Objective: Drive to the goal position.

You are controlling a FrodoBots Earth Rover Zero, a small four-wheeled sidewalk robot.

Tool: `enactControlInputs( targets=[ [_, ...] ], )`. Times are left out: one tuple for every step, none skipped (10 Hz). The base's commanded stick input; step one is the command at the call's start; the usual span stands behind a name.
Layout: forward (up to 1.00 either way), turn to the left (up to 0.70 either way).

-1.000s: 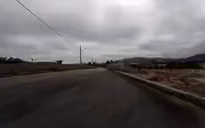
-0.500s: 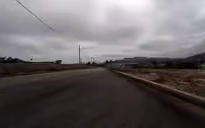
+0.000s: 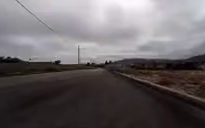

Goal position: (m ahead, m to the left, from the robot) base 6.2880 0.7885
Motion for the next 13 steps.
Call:
enactControlInputs(
  targets=[
    [0.70,0.00],
    [0.70,0.00],
    [0.70,0.00],
    [0.70,0.00],
    [0.70,0.00],
    [0.70,0.00],
    [0.70,0.00],
    [0.70,0.00],
    [0.70,0.00],
    [0.70,0.00],
    [0.70,0.00],
    [0.70,0.00],
    [0.70,0.00]
  ],
)
